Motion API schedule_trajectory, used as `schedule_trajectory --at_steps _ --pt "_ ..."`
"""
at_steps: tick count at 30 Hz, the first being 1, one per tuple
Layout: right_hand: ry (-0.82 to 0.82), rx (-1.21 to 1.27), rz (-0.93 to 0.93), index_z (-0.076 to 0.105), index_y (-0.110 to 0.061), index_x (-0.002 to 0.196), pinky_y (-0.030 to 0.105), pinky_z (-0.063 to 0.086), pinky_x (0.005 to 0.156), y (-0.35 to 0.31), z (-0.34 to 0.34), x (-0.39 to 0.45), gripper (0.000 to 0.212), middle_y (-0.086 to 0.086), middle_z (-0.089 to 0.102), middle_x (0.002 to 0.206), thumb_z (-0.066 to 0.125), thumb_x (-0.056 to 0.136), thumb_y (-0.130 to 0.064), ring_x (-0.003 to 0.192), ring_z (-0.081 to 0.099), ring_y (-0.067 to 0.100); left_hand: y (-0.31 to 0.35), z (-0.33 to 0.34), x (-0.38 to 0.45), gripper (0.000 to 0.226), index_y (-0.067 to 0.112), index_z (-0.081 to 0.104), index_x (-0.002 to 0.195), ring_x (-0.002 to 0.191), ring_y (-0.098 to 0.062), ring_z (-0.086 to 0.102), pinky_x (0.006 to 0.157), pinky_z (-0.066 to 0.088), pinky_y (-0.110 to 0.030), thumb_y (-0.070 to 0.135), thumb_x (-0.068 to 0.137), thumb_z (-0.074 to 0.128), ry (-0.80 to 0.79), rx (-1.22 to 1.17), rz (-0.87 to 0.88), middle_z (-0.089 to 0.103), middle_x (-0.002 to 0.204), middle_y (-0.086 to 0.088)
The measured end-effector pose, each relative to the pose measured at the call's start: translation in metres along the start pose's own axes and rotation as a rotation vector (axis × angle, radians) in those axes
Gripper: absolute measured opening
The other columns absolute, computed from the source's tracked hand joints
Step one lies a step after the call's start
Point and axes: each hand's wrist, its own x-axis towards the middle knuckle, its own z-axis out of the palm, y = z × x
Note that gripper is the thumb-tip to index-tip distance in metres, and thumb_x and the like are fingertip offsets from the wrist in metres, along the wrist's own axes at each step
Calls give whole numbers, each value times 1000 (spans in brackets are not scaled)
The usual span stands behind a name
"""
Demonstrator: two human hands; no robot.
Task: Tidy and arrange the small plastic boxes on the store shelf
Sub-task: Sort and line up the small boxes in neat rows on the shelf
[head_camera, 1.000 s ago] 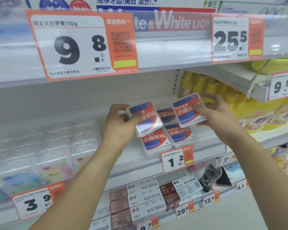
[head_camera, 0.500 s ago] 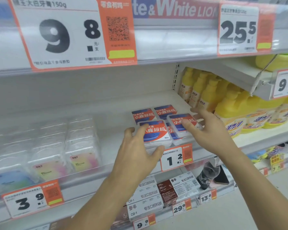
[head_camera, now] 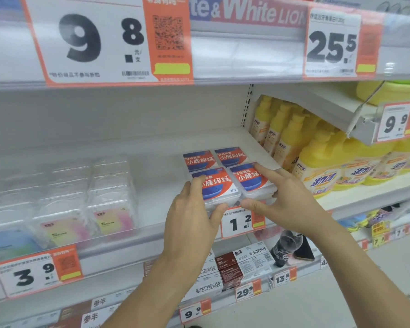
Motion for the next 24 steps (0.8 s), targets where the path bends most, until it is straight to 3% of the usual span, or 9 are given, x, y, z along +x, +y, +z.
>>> schedule_trajectory --at_steps 2,5,12,16,19,22,24 --pt "26 -120 -12 33 -28 152 18 38 88 -5 5 1 101 1 56 123 56 67 -77 109 54 12 2 -3 0 63 30 40 135 109 -12 57 85 46 -23 45 82 70 -8 14 -2 59 126 9" --pt "1 -201 -12 29 -27 154 25 43 89 -9 3 2 100 5 55 123 52 69 -76 111 56 20 2 -5 0 66 31 38 142 117 -12 53 93 45 -25 41 84 69 -24 13 -5 54 133 9" --pt "-26 -84 11 31 -32 153 24 47 87 4 -1 2 91 0 46 124 61 75 -66 97 49 10 1 -2 0 65 35 36 144 121 -12 50 96 44 -23 38 87 67 -37 -70 -50 43 132 5" --pt "10 -9 -7 40 -33 149 32 53 91 8 -2 3 89 -2 49 119 66 70 -66 96 53 11 2 -1 0 67 36 35 144 114 -12 53 90 46 -22 43 86 66 -25 -65 -69 41 127 6" --pt "-2 26 4 41 -34 149 24 49 89 8 -4 4 91 -5 49 120 66 68 -66 103 53 10 2 0 0 68 36 35 142 109 -10 55 82 46 -20 48 83 67 -13 -53 -64 40 123 7" --pt "-17 55 15 41 -35 148 6 41 79 7 -4 5 90 -7 47 120 70 67 -63 104 51 7 1 2 0 68 35 34 142 108 -9 55 76 39 -14 48 83 66 -9 -50 -67 39 125 8" --pt "-9 84 13 43 -34 147 8 42 80 8 -4 5 91 -7 48 119 71 65 -63 105 51 6 1 3 -1 68 33 35 142 109 -9 55 77 38 -14 48 84 66 9 -40 -49 38 126 7"
